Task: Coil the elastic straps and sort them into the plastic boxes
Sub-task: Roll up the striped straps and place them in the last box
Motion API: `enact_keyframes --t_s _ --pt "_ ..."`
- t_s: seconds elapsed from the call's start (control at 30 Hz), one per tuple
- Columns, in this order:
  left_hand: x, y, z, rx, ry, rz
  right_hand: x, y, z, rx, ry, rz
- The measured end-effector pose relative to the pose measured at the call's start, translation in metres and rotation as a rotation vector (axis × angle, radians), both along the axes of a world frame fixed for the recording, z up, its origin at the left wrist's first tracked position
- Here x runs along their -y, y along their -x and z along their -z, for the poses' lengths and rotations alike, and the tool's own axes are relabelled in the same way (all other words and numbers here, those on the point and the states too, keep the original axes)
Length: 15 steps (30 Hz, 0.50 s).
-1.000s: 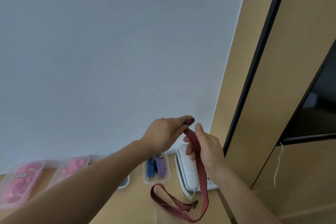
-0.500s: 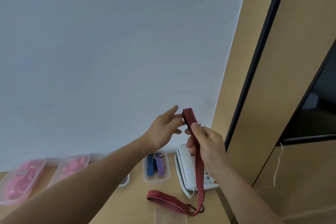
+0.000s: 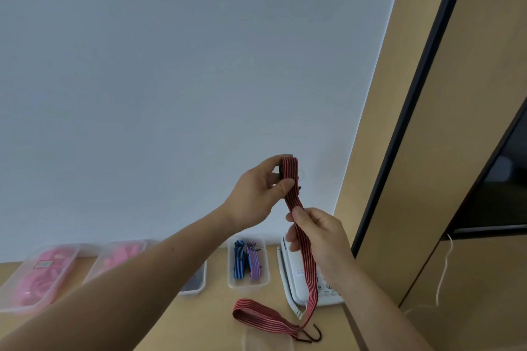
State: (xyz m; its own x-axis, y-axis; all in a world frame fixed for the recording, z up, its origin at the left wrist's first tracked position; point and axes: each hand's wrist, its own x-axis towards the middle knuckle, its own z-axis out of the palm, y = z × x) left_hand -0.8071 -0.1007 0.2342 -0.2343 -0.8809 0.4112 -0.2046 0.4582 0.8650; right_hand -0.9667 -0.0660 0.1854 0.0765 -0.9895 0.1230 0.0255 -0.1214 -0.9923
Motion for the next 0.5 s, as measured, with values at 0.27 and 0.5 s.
enact_keyframes --t_s 0.27,0.5 --pt "-0.003 -0.016 0.017 0.592 0.708 -0.217 0.002 -0.007 -0.006 0.093 -0.029 -0.011" --pt "-0.003 -0.019 0.028 0.688 0.823 -0.176 0.006 -0.013 -0.006 0.14 -0.01 -0.004"
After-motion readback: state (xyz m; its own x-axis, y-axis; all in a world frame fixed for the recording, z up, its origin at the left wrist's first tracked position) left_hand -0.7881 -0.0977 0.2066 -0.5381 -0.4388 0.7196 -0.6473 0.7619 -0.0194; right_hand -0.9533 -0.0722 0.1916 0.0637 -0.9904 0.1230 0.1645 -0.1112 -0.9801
